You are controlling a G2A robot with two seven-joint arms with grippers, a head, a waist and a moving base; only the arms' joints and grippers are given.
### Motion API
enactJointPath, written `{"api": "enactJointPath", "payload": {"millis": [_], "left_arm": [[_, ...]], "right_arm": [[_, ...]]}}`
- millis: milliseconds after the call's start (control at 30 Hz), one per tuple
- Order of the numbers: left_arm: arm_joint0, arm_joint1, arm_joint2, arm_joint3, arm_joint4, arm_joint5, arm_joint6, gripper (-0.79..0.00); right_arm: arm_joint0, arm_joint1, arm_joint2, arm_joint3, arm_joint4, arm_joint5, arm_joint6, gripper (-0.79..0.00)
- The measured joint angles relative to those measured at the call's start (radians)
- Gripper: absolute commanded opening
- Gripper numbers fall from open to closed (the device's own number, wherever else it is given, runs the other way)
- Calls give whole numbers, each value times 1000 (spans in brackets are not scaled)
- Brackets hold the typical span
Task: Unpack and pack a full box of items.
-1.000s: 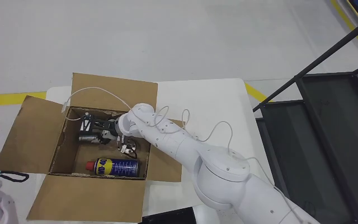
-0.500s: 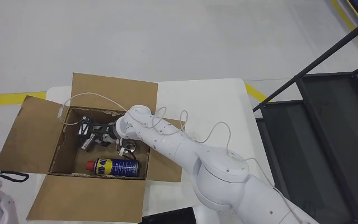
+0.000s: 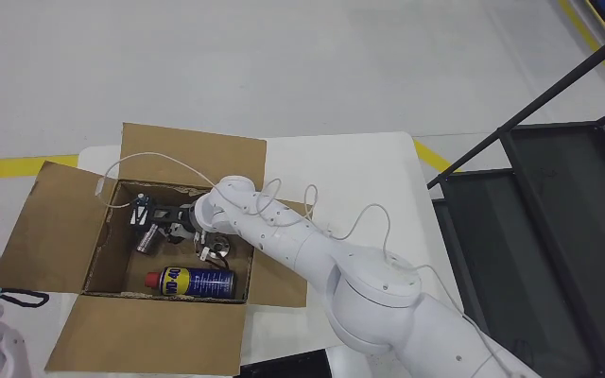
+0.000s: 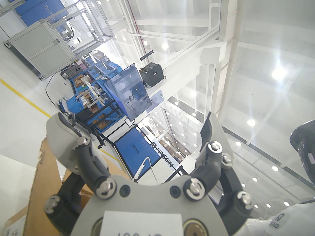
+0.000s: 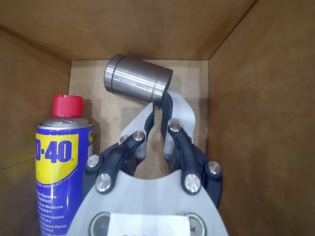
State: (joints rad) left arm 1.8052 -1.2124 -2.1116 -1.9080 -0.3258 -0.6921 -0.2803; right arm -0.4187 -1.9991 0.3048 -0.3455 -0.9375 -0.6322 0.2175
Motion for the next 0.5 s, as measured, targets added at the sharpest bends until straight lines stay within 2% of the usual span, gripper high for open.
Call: {"api": "enactJointPath", "payload": {"millis": [100, 300, 500], "left_arm": [[0, 0, 0, 0, 0, 0, 0, 0], [0, 0, 0, 0, 0, 0, 0, 0], [0, 0, 0, 0, 0, 0, 0, 0]], "right_arm": [[3, 2, -1, -7, -10, -14, -39, -600], [15, 5, 0, -25, -51, -32, -139, -545], [21, 18, 4, -51, -119, -66, -303, -459]]}}
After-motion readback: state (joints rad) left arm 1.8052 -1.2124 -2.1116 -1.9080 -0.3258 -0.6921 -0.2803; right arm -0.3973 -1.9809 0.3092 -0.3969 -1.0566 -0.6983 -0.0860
